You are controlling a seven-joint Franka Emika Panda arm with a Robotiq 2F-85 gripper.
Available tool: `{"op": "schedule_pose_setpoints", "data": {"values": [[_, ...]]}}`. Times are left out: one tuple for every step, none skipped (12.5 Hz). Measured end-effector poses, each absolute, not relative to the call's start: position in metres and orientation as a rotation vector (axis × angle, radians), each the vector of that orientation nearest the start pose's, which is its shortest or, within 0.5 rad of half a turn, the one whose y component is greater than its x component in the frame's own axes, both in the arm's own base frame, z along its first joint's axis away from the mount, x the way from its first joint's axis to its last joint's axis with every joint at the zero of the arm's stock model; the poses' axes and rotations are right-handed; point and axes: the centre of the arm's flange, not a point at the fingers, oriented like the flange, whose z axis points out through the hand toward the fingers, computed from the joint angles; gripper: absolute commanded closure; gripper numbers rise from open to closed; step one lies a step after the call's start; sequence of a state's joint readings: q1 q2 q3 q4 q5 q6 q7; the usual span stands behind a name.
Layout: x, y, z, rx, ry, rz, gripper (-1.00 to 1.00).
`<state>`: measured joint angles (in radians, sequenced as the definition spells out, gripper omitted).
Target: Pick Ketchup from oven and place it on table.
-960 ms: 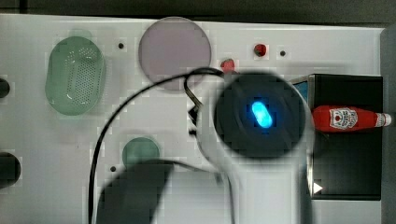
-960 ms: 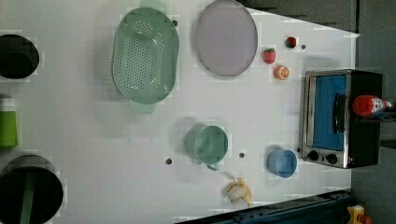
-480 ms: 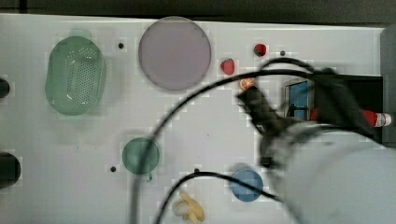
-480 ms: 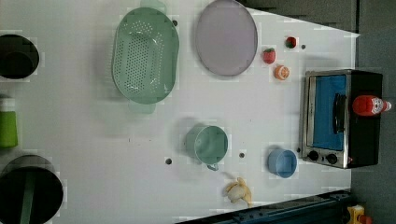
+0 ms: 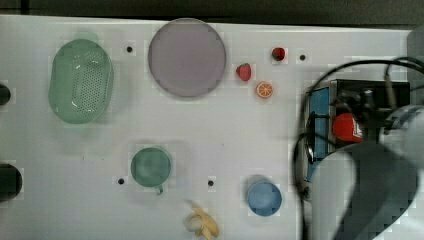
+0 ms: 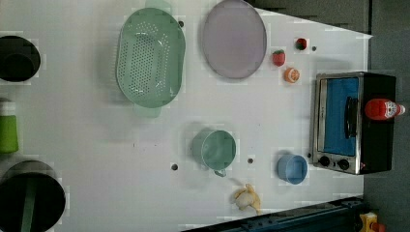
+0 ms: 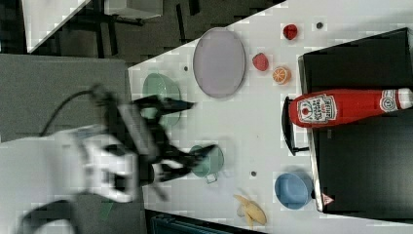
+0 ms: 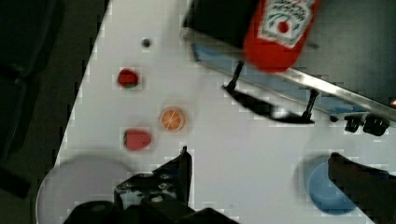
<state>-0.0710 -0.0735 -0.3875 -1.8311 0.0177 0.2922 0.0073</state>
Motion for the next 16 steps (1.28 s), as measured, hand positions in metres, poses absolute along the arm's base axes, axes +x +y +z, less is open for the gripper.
{"op": "schedule_pose_setpoints", "data": {"values": [[0.491,-0.276,0.543,-2.456,1.882,-0.139,-1.0],[0.486,-0.304,0.526,-2.424,1.959,-0.132,-1.0],[0.481,-0.328,0.511,-2.397,2.03,-0.106,-1.0],[0.476,-0.346,0.494,-2.374,2.09,-0.069,-1.0],[0.474,-0.359,0.48,-2.359,2.135,-0.036,-1.0],[0.478,-0.366,0.47,-2.338,2.157,-0.028,-1.0],[0.483,-0.368,0.459,-2.322,2.164,-0.024,-1.0],[0.489,-0.37,0.452,-2.31,2.171,-0.011,-1.0],[0.495,-0.37,0.444,-2.28,2.176,0.006,-1.0],[0.503,-0.372,0.436,-2.267,2.182,0.014,-1.0],[0.511,-0.375,0.425,-2.233,2.193,0.011,-1.0],[0.517,-0.381,0.413,-2.228,2.209,-0.014,-1.0],[0.518,-0.382,0.399,-2.245,2.224,0.004,-1.0],[0.517,-0.385,0.384,-2.25,2.238,0.022,-1.0],[0.515,-0.386,0.371,-2.251,2.25,0.055,-1.0],[0.513,-0.386,0.36,-2.247,2.257,0.073,-1.0]]}}
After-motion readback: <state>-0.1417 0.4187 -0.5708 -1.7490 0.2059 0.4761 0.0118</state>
